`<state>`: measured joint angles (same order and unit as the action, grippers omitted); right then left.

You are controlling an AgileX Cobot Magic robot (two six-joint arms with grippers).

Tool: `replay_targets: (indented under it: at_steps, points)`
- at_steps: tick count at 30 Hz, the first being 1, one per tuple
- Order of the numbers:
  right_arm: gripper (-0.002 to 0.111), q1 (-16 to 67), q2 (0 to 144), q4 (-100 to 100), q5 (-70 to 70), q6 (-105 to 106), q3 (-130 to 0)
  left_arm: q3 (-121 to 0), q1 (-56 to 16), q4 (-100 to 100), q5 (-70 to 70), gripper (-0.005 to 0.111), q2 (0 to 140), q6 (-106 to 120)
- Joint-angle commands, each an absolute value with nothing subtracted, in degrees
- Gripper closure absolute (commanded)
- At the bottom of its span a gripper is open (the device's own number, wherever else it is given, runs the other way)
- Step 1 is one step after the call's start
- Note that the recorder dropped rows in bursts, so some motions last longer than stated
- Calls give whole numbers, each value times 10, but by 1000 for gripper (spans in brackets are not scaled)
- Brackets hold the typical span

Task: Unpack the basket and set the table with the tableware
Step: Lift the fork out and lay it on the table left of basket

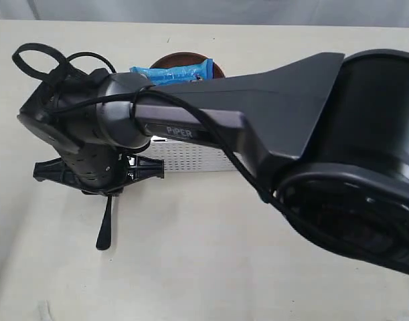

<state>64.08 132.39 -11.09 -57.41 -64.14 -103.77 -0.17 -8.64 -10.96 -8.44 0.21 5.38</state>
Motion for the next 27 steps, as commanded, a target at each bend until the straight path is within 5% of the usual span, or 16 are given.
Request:
replay_targets:
  at_steps: [1,17,24,27]
  points:
    - [109,621,1322,-117,-574,-646,-1038,0,-87,-112,-80,107,0,56]
    - [108,607,1333,-102,-562,-606,-1038,0,-87,-112,-80,107,0,56]
    - [69,608,1340,-94,-559,-605,-1038,0,-87,-112,-80,107,0,56]
    - [62,608,1340,-94,-560,-602,-1038,0,-87,-112,-80,107,0,56]
